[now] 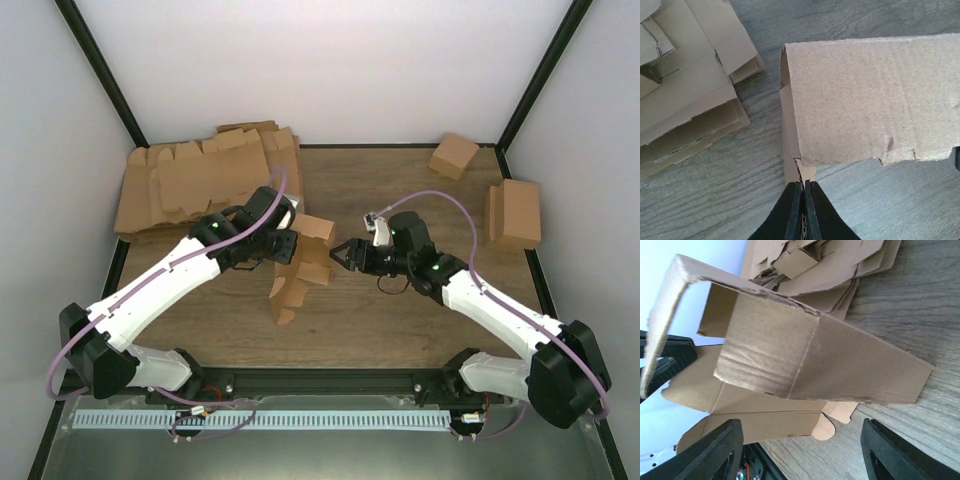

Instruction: Fold the paper box

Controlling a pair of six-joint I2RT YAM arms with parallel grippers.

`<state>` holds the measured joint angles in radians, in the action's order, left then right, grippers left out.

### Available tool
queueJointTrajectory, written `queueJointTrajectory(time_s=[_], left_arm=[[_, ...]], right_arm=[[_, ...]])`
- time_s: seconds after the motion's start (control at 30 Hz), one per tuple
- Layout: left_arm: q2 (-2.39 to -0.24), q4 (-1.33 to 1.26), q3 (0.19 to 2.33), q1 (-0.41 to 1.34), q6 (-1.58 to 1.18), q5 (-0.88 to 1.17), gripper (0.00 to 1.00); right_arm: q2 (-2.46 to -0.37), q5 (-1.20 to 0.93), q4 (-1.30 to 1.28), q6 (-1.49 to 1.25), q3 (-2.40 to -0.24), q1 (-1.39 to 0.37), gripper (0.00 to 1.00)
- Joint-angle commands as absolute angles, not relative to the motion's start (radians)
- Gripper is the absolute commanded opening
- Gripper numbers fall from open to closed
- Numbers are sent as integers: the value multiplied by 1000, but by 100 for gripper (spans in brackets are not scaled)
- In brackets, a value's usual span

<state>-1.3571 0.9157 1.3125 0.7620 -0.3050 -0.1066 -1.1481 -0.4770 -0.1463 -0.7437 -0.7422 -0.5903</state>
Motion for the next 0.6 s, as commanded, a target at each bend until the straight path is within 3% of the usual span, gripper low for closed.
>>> queueJointTrajectory(time_s=[0.0, 0.57], left_arm=[[-1365, 942, 1271, 767, -291, -80, 4], [-1335, 937, 1245, 768, -293, -110, 9]], right_arm=[[-1172, -495, -115, -781, -792, -584, 66], [-1253, -426, -37, -845, -806, -585, 51]])
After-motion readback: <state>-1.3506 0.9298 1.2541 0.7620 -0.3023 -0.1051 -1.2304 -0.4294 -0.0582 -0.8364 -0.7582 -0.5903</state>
